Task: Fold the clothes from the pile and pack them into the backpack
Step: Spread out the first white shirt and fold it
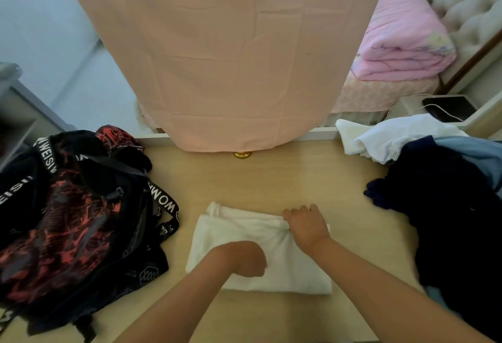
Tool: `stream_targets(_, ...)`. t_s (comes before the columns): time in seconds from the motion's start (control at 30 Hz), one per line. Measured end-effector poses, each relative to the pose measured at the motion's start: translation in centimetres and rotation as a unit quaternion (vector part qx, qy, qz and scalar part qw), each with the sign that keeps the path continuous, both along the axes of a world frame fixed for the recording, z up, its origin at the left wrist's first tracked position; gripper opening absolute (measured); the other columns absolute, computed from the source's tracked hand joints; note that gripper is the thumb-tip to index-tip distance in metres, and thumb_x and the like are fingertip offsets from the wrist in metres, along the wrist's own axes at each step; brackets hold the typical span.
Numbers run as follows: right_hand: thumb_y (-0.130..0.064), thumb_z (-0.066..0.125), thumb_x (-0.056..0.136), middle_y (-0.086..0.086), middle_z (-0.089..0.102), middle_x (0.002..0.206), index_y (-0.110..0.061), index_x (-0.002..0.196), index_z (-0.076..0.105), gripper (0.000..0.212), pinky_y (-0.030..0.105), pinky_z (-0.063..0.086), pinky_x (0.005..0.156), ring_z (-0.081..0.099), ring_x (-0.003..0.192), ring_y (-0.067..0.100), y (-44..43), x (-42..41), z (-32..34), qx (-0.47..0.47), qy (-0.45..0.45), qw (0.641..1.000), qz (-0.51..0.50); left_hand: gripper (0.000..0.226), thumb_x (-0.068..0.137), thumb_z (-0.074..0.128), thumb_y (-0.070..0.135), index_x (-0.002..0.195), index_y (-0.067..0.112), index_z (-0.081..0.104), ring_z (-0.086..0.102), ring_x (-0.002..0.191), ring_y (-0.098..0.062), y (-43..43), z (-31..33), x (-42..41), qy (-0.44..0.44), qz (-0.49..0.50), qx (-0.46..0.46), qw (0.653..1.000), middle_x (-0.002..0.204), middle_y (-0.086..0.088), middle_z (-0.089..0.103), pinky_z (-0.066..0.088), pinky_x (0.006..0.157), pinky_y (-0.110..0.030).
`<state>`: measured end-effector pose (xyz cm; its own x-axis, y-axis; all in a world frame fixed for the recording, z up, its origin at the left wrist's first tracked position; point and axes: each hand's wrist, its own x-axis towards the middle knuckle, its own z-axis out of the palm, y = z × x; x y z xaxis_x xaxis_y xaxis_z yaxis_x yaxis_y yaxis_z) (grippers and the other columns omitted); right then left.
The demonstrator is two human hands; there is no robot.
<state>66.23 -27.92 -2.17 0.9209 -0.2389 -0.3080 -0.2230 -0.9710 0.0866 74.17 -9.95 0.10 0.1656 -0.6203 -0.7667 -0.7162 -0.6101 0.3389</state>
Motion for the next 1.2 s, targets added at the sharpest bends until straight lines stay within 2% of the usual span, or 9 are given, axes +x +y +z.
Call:
stream_targets(0.13,-0.009,0.05,0.083,0.006,0.059,0.114,-0.016,0.129,0.049,0.046,0.049,0.019,0.113,0.051,0.111,0.027,0.6,-0.1,-0.2,0.024,0.017,0.998,0.055,0.05,0.085,0.064,0.029,0.133,0.029,0.052,0.039,0.126,-0.017,2.2,-1.1,1.6,-0.15,0.097,-0.187,0.966,0.136,0.007,0.044,0.033,0.103,-0.032)
stream_targets(0.23,-0.016,0.046,0.088,0.004,0.061,0.117,-0.017,0.13,0.051,0.042,0.051,0.014,0.118,0.053,0.112,0.026,0.7,-1.2,-0.6,0.054,0.0,0.997,0.058,0.07,0.074,0.072,0.045,0.135,0.026,0.042,0.039,0.117,-0.019,4.5,-2.5,2.0,-0.187,0.148,-0.176,0.955,0.13,0.004,0.04,0.036,0.098,-0.032)
stream_targets(0.37,-0.027,0.038,0.089,-0.007,0.059,0.071,-0.02,0.109,0.058,0.029,0.04,0.02,0.117,0.054,0.068,0.015,-0.1,-2.4,0.2,0.125,-0.072,0.99,0.008,0.055,0.082,0.063,0.053,0.127,0.025,0.049,0.05,0.111,-0.016,6.6,-3.0,2.5,-0.194,0.155,-0.176,0.952,0.121,0.007,0.053,0.039,0.092,-0.03)
stream_targets(0.43,-0.035,0.03,0.082,-0.007,0.05,0.055,-0.019,0.094,0.059,0.036,0.035,0.042,0.091,0.038,0.05,0.012,-0.6,-2.9,1.0,0.149,-0.133,0.98,-0.02,0.037,0.09,0.056,0.047,0.121,0.027,0.057,0.056,0.11,-0.016,7.1,-2.3,3.1,-0.213,0.104,-0.158,0.959,0.118,0.007,0.062,0.034,0.096,-0.031)
stream_targets(0.5,-0.038,0.033,0.079,-0.003,0.057,0.058,-0.018,0.089,0.06,0.036,0.028,0.036,0.058,0.038,0.048,0.014,-1.4,-3.1,1.7,0.137,-0.159,0.977,-0.045,0.021,0.092,0.053,0.038,0.108,0.028,0.062,0.06,0.101,-0.018,6.7,-1.6,3.6,-0.244,0.108,-0.205,0.942,0.105,0.008,0.067,0.034,0.093,-0.03)
stream_targets(0.6,-0.032,0.047,0.084,-0.003,0.064,0.075,-0.019,0.108,0.059,0.03,0.029,0.038,0.058,0.052,0.061,0.017,-2.4,-3.0,1.8,0.08,-0.118,0.988,-0.054,0.031,0.088,0.057,0.037,0.117,0.026,0.059,0.055,0.1,-0.02,5.4,-1.5,3.5,-0.336,0.121,-0.221,0.908,0.107,0.004,0.063,0.036,0.098,-0.036)
stream_targets(0.77,-0.023,0.074,0.067,0.015,0.056,0.132,-0.015,0.136,0.053,0.072,0.06,0.038,0.106,0.054,0.122,0.036,-0.5,-3.1,-0.9,0.014,-0.082,0.995,0.05,0.073,0.075,0.064,0.009,0.145,0.011,0.045,0.036,0.14,-0.038,3.9,-3.7,-0.7,-0.363,0.051,-0.221,0.904,0.153,-0.016,0.037,0.023,0.117,-0.052)
stream_targets(1.0,-0.069,0.017,0.09,-0.004,-0.027,0.162,-0.043,0.154,-0.01,0.074,0.063,-0.004,0.116,-0.022,0.149,0.015,2.8,-6.5,-4.2,0.125,0.029,0.992,0.016,0.073,0.09,0.034,0.07,0.153,0.034,0.028,0.008,0.151,-0.029,6.1,-6.8,-4.1,-0.308,0.079,-0.17,0.933,0.163,-0.003,0.017,0.016,0.108,-0.069)
stream_targets(1.2,-0.082,0.013,0.087,0.004,-0.018,0.163,-0.044,0.154,-0.007,0.079,0.066,-0.001,0.116,-0.014,0.151,0.023,-0.1,-6.6,-4.2,0.065,0.037,0.997,-0.002,0.082,0.092,0.029,0.072,0.156,0.021,0.021,0.004,0.151,-0.032,11.2,-7.6,-5.0,-0.326,0.152,-0.151,0.921,0.165,-0.006,0.005,0.023,0.108,-0.067)
